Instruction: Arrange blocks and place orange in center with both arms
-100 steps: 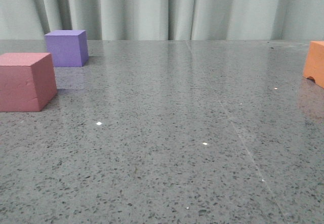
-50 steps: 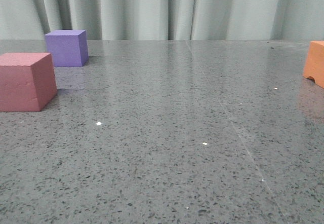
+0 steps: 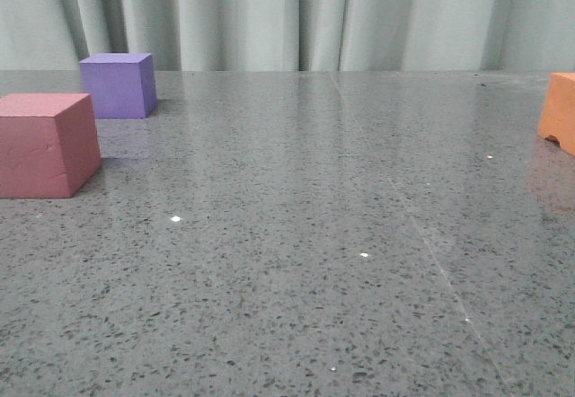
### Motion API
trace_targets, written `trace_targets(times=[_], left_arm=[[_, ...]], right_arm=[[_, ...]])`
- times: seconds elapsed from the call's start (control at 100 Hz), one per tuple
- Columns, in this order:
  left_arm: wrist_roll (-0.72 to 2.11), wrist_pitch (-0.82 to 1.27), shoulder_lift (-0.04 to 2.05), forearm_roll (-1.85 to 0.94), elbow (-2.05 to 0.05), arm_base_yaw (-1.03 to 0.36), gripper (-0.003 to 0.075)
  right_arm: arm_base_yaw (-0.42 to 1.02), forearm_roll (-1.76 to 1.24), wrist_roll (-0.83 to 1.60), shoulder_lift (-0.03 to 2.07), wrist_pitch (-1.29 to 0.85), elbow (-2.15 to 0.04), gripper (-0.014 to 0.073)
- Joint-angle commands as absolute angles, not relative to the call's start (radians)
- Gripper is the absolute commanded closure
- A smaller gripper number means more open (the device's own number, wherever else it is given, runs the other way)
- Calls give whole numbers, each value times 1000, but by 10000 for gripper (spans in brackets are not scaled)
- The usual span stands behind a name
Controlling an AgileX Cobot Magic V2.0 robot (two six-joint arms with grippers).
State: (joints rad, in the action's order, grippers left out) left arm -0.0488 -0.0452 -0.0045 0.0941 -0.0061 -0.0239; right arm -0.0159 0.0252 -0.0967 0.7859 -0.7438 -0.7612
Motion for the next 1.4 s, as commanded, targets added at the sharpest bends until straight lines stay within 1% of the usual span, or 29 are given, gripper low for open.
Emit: trace_targets(times=[0.0, 0.14, 0.47, 0.68, 0.9, 1.21, 1.39], left_arm=[[-57, -119, -37, 86, 50, -21, 739], [-57, -119, -37, 86, 50, -21, 739], [-57, -119, -37, 86, 50, -21, 739], [-57, -119, -37, 86, 50, -21, 739], [-57, -119, -37, 86, 50, -21, 739], [-57, -119, -37, 86, 50, -21, 739], [-57, -119, -37, 86, 50, -21, 739]], right_arm=[[-18, 24, -90, 804, -644, -797, -43], [-18, 24, -90, 886, -620, -843, -43], [-17, 24, -89, 1157, -596, -1018, -43], [-13, 24, -84, 1283, -594, -1109, -43], [-13, 24, -69, 1348, -584, -1155, -43], [-10, 24, -69, 1390, -562, -1155, -43], [18, 24, -69, 1411, -555, -1155, -43]])
